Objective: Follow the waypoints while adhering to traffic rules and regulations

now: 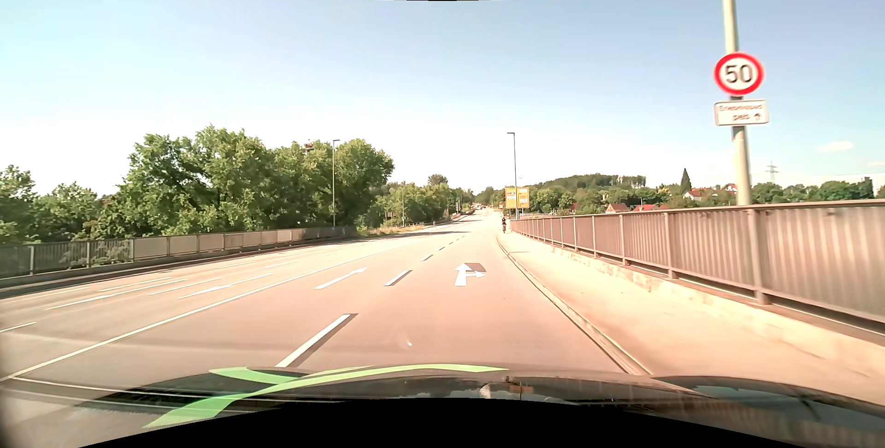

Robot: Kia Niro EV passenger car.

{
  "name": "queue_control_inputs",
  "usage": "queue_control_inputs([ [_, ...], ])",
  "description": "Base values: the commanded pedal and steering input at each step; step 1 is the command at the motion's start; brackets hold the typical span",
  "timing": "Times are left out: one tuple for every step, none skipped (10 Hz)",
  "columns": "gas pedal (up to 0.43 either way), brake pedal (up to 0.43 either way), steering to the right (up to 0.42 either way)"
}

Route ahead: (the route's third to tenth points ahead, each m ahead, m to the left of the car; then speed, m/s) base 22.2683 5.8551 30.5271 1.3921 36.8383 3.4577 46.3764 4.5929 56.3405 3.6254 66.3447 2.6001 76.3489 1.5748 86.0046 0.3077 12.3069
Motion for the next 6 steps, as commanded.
queue_control_inputs([
  [0.138, 0.000, 0.000],
  [0.138, 0.000, 0.001],
  [0.130, 0.000, 0.001],
  [0.118, 0.000, 0.002],
  [0.110, 0.000, 0.002],
  [0.110, 0.000, 0.002],
])
